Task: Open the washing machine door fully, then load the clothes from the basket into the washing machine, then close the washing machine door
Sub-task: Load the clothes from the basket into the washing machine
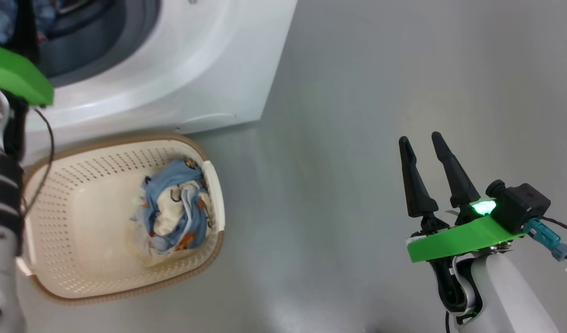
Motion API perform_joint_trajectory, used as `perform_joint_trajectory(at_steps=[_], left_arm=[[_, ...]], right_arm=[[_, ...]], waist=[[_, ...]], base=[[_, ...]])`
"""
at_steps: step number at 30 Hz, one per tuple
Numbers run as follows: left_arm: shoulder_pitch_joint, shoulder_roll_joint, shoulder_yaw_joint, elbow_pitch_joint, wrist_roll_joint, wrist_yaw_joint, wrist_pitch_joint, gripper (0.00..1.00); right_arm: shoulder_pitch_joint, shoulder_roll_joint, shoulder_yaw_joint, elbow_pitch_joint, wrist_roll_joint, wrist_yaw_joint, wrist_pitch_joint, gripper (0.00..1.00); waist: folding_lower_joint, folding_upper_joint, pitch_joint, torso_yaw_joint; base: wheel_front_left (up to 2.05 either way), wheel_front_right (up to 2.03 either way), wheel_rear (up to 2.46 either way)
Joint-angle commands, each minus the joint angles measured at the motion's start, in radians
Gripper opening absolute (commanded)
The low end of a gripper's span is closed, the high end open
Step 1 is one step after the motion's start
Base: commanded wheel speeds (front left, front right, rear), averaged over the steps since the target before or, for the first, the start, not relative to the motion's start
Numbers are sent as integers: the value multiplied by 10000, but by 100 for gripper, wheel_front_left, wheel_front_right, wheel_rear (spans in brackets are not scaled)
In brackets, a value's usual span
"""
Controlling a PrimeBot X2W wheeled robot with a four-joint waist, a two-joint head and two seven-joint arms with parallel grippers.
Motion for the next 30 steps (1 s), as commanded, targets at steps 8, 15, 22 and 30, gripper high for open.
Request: perform_joint_trajectory(at_steps=[8,15,22,30], left_arm=[[2305,99,836,-2080,-39,13,-80,100],[3933,-360,1426,-3327,176,35,-81,100],[5555,-672,1955,-4273,494,22,-81,100],[7414,-1121,2570,-5473,737,4,-81,100]], right_arm=[[407,-64,-138,-31,-553,56,-80,100],[765,-307,-241,81,-604,56,-80,100],[1226,-570,-274,173,-538,56,-80,100],[1784,-895,-337,249,-482,56,-80,100]], waist=[[0,-1,-1098,629],[0,-1,-1870,999],[0,-1,-2632,1213],[0,-1,-3308,1428]], base=[[0,0,0],[0,0,0],[0,0,0],[0,0,0]])
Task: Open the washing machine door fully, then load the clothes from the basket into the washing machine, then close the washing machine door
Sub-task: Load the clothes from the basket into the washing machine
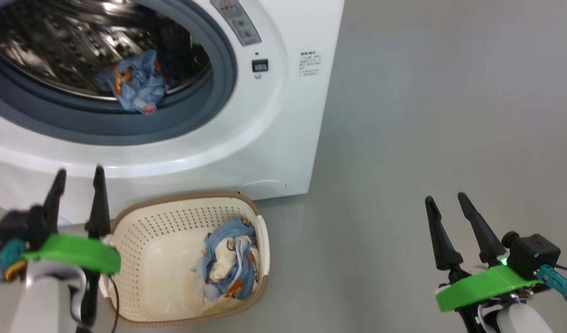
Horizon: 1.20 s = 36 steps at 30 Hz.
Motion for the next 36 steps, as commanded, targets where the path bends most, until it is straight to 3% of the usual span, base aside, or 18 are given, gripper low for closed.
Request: perform_joint_trajectory(at_steps=[1,20,36], left_arm=[[300,239,378,-483,157,-3,-62,100],[3297,-398,1157,-2607,419,-30,-62,100],[3739,-599,1407,-3146,462,-36,-62,100]], right_arm=[[128,-178,120,-206,81,56,-80,100],[1023,-453,-152,-410,157,56,-80,100],[987,-392,-193,-463,112,56,-80,100]], waist=[[2,0,-355,208],[2,0,-1053,695],[2,0,-876,651]], base=[[0,0,0],[0,0,0],[0,0,0]])
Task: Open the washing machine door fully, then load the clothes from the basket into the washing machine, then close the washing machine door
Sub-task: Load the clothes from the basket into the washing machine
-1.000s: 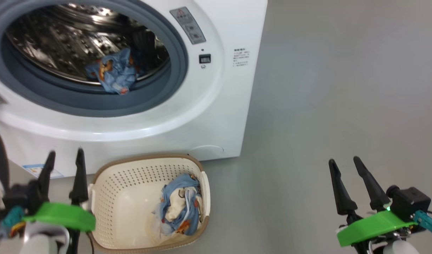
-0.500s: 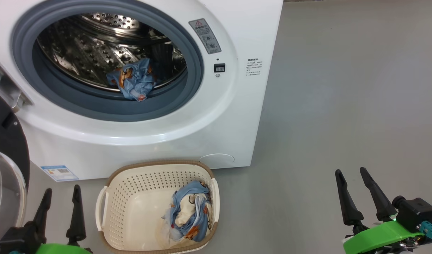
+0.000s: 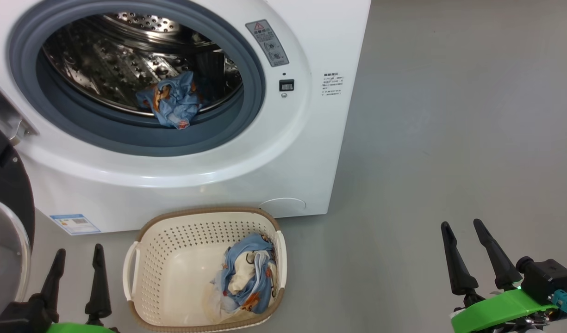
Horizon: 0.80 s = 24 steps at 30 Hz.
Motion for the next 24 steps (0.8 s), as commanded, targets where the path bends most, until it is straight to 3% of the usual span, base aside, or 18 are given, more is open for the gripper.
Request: perform_joint_trajectory(at_steps=[1,13,24], left_arm=[[-74,166,341,-338,72,-19,-62,100],[-231,151,184,-70,-86,-20,-63,100],[-991,331,-512,1039,-512,-20,-63,100]], right_arm=[[-101,-108,153,-250,48,56,-82,100],[-278,-10,142,-339,20,56,-82,100],[-815,251,129,-476,-93,56,-82,100]], waist=[[0,0,27,-21],[0,0,451,-91],[0,0,1697,-239]], base=[[0,0,0],[0,0,0],[0,0,0]])
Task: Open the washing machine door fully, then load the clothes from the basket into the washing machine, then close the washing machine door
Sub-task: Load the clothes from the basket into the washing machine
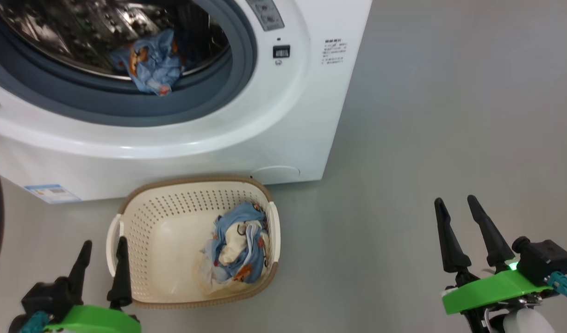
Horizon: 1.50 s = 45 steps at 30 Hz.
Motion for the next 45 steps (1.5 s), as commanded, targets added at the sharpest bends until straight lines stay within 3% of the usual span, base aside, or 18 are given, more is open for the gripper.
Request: perform_joint_trajectory(at_steps=[1,14,26,45], left_arm=[[-379,291,195,0,-113,-20,-63,100],[-2186,745,-1289,2384,-941,-21,-63,100],[-3940,1144,-3374,4840,-1722,-21,-63,100],[-6412,2531,-6562,6312,-3463,-21,256,100]], right_arm=[[-292,-45,154,-271,-87,56,-82,100],[-1264,371,311,-362,-179,56,-82,100],[-1805,630,570,-348,-40,56,-82,100],[-2534,646,1180,-907,767,56,-82,100]], waist=[[-1,0,553,-98],[-1,0,2283,-487],[-1,0,3214,-1182],[-1,0,5537,-2297]], base=[[0,0,0],[0,0,0],[0,0,0],[0,0,0]])
